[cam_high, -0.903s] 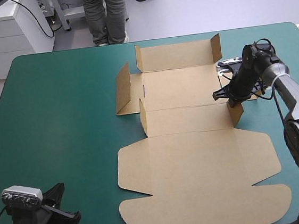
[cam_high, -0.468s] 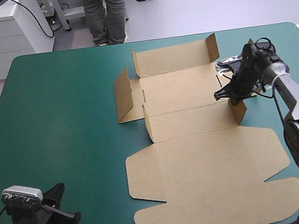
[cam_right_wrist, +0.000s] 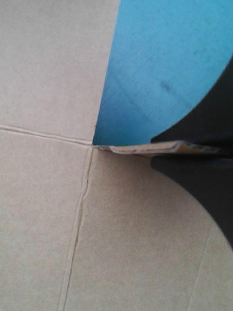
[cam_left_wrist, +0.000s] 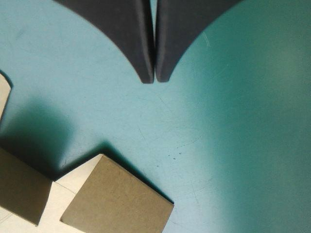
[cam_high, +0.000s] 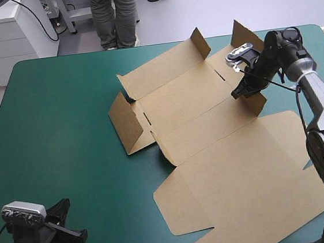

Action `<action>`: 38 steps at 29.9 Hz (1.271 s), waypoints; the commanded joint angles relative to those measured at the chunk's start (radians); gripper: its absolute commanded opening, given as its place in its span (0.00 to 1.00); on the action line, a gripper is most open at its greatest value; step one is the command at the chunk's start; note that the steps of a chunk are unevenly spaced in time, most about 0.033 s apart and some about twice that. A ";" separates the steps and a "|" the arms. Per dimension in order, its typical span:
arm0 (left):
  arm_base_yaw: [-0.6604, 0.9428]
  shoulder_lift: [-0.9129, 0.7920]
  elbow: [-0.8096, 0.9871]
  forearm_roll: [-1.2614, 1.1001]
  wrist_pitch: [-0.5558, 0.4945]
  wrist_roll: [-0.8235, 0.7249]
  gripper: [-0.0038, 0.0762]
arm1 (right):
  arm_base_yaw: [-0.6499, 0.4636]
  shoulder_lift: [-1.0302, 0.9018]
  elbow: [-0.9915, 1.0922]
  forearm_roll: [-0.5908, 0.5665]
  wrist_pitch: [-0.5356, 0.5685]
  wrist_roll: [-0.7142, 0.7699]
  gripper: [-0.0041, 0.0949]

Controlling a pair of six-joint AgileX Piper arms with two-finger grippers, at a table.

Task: Fold the box

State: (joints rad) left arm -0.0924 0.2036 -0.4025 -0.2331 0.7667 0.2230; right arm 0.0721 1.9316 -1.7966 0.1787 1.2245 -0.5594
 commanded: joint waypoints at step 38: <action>0.002 0.018 -0.024 -0.017 -0.070 -0.005 0.04 | 0.581 0.112 -0.314 0.019 0.018 -0.363 0.02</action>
State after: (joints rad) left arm -0.0924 0.2036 -0.4025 -0.2331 0.7647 0.2230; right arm 0.6424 2.1033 -2.0755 0.1825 1.2395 -0.8917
